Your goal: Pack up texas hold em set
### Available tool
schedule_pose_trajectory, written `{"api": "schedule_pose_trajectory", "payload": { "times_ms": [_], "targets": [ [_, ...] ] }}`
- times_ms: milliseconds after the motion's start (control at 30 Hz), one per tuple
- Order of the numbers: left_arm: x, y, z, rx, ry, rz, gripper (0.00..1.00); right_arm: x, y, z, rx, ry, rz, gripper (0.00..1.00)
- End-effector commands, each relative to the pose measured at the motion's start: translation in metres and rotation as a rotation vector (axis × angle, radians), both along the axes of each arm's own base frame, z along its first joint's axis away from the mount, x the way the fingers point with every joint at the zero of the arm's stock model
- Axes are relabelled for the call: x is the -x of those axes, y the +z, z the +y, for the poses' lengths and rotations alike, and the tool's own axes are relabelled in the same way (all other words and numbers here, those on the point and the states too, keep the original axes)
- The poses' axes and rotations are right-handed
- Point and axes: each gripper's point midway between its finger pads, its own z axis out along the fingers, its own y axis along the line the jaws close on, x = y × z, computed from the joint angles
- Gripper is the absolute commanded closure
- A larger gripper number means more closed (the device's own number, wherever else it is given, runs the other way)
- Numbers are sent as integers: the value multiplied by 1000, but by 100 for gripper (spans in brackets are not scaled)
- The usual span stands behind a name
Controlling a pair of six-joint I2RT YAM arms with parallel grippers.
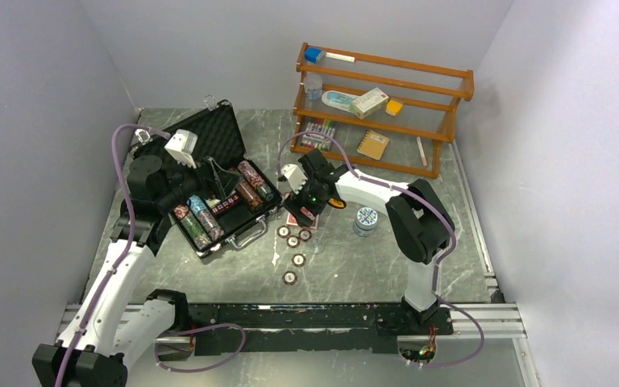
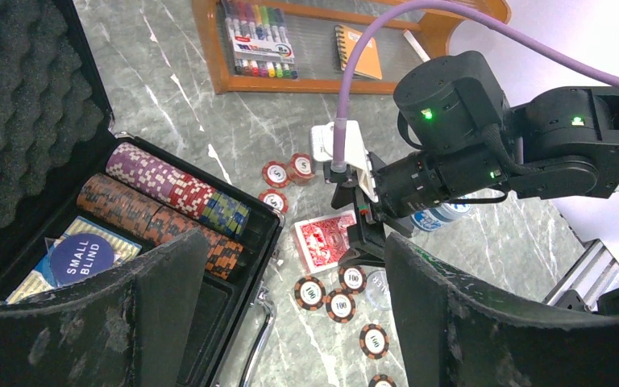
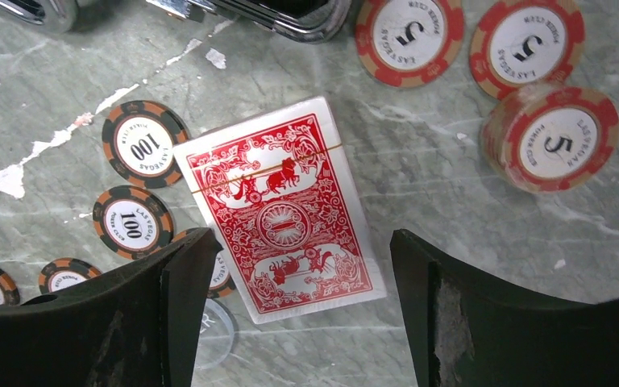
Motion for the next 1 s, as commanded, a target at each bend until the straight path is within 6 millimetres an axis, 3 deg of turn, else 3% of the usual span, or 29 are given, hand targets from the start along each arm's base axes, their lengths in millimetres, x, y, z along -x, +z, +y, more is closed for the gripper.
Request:
{"api": "schedule_pose_trajectory", "payload": {
  "times_ms": [0,233,467,833,967],
  "targets": [
    [2,7,-3,0,-22,-13,15,14,-14,4,11,51,82,15],
    [1,6,-3,0,-24,-4,15,14,4,12,-41,61,67,10],
    [0,5,-3,-1,-21,-2,16,14,4,14,-46,52,85,0],
    [-1,3,-3,-2,-19,4,16,11,-8,7,60,15,-3,1],
    [-1,3,-3,-2,-20,5,16,10,-15,4,81,20,-6,7]
  ]
}}
